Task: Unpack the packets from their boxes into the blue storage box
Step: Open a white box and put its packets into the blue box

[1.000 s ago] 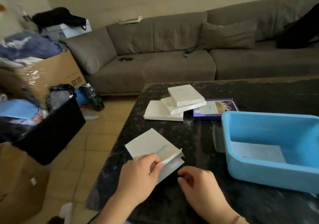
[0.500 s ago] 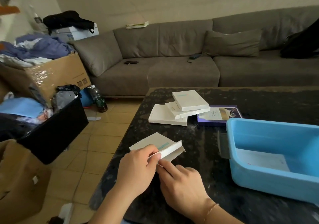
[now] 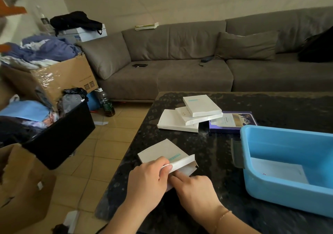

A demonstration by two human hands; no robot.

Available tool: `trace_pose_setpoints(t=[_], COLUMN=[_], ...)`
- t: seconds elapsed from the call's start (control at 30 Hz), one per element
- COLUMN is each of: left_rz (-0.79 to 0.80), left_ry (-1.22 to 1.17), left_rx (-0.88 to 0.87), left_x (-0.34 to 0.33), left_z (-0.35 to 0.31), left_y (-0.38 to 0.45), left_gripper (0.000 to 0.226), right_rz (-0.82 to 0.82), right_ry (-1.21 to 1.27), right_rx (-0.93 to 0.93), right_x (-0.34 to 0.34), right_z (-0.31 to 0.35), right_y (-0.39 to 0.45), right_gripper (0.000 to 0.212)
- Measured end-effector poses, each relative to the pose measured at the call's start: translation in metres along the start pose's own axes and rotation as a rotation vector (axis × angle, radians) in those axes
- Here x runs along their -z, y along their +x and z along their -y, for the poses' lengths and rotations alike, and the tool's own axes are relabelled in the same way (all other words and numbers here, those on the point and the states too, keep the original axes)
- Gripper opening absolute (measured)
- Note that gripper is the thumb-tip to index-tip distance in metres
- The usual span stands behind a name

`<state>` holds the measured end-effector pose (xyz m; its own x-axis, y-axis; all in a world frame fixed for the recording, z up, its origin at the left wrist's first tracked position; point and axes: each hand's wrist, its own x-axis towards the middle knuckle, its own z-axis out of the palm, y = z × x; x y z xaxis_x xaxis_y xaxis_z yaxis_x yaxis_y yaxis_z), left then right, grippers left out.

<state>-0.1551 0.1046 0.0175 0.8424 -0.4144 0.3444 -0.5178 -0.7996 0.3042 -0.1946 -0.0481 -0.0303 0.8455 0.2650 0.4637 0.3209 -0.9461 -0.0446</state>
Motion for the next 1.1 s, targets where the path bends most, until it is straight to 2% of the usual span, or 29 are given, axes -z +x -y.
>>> trace_pose_setpoints(t=[0.1, 0.17, 0.27, 0.43, 0.53, 0.63, 0.77, 0.83, 0.9, 0.97, 1.0, 1.03, 1.07, 1.1], left_rz=[0.022, 0.022, 0.036, 0.210, 0.374, 0.472, 0.867, 0.973, 0.969, 0.856, 0.768, 0.673, 0.579, 0.494], left_ry=[-0.031, -0.059, -0.096, -0.161, -0.066, -0.324, -0.829, -1.055, -1.246, -1.397, -1.432, -1.447, -1.452, -1.434], left_rx=[0.020, 0.037, 0.076, 0.098, -0.063, -0.115, -0.066, 0.028, 0.116, 0.214, 0.271, 0.324, 0.369, 0.390], left_x=[-0.003, -0.004, -0.008, -0.018, -0.010, 0.011, 0.018, 0.016, 0.013, 0.011, 0.010, 0.008, 0.007, 0.006], left_z=[0.001, 0.001, 0.001, 0.008, -0.002, -0.034, -0.059, -0.059, -0.060, -0.073, -0.083, -0.095, -0.106, -0.118], left_y=[0.000, 0.001, 0.002, 0.000, 0.001, 0.016, 0.045, 0.051, 0.050, 0.044, 0.042, 0.040, 0.037, 0.035], left_gripper=[0.038, 0.031, 0.019, 0.017, 0.038, 0.046, 0.055, 0.061, 0.058, 0.044, 0.037, 0.035, 0.037, 0.039], right_rz=[-0.160, -0.263, -0.361, -0.331, -0.310, -0.344, -0.485, -0.565, -0.695, -0.790, -0.810, -0.798, -0.700, -0.559], right_ry=[0.032, 0.035, 0.070, 0.143, 0.244, 0.486, 0.737, 0.759, 0.783, 1.031, 1.209, 1.373, 1.522, 1.598], right_rx=[0.064, 0.082, 0.077, 0.091, 0.086, -0.017, -0.151, -0.198, -0.349, -0.648, -0.792, -0.898, -0.955, -0.980], right_x=[0.006, 0.007, 0.008, 0.033, 0.062, 0.099, 0.135, 0.143, 0.142, 0.140, 0.140, 0.142, 0.144, 0.147], right_z=[-0.008, -0.014, -0.021, -0.028, -0.037, -0.043, -0.049, -0.054, -0.055, -0.048, -0.042, -0.040, -0.039, -0.038], right_y=[-0.021, -0.032, -0.047, -0.075, -0.090, -0.094, -0.086, -0.083, -0.086, -0.091, -0.092, -0.095, -0.094, -0.092], right_gripper=[0.022, 0.026, 0.043, 0.046, 0.026, 0.022, 0.020, 0.025, 0.008, 0.039, 0.043, 0.034, 0.028, 0.038])
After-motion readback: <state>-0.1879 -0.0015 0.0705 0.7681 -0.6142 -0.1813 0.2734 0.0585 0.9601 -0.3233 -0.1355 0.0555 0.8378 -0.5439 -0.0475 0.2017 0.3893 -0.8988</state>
